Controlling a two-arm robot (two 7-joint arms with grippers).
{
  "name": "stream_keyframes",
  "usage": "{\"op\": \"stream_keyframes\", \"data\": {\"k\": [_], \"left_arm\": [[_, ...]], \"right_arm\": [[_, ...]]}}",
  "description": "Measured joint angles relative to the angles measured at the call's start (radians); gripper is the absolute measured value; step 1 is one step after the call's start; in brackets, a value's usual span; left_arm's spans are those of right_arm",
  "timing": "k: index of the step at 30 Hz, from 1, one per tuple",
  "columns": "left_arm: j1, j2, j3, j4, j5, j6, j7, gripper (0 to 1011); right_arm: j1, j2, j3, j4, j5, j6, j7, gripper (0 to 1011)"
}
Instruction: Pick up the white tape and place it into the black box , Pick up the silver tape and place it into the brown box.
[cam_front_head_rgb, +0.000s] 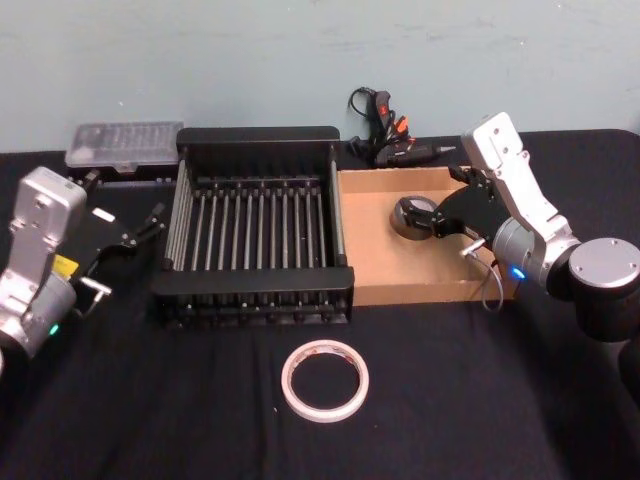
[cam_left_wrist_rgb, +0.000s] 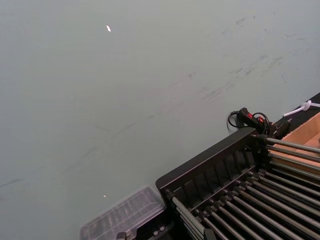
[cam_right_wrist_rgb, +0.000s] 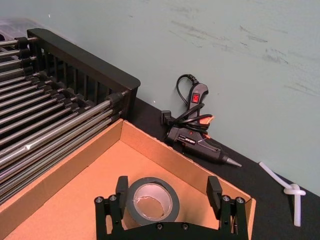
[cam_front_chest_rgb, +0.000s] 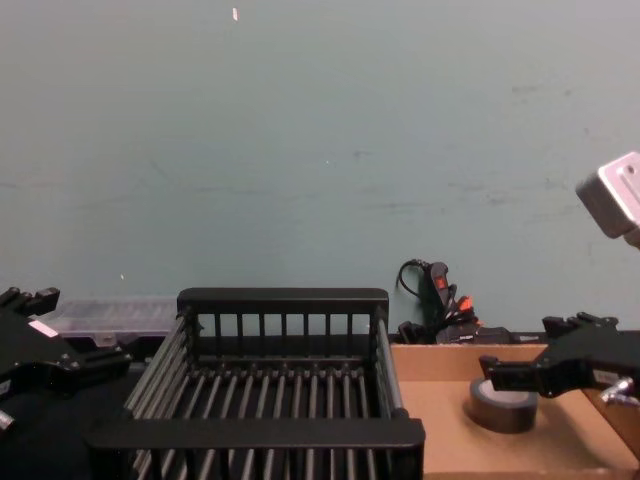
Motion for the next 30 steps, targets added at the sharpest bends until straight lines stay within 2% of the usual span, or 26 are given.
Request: {"op": "stream_keyframes", "data": {"k": [1,16,22,30], "left_arm": [[0.0,0.0,0.0,0.0,0.0,0.0,0.0,1001],[0.0,0.0,0.0,0.0,0.0,0.0,0.0,1001],[0.0,0.0,0.0,0.0,0.0,0.0,0.0,1002],[0.0,0.0,0.0,0.0,0.0,0.0,0.0,1001]], "right_arm": [[0.0,0.0,0.0,0.0,0.0,0.0,0.0,1002],[-0.005,0.001,0.004,-0.008,0.002,0.0,0.001,1002],[-0.051,0.022,0.026,-0.098,0.019,0.017,0.011,1002],[-0.161,0.066,0.054,-0.285,0.052,0.103,0.026,1002]]}}
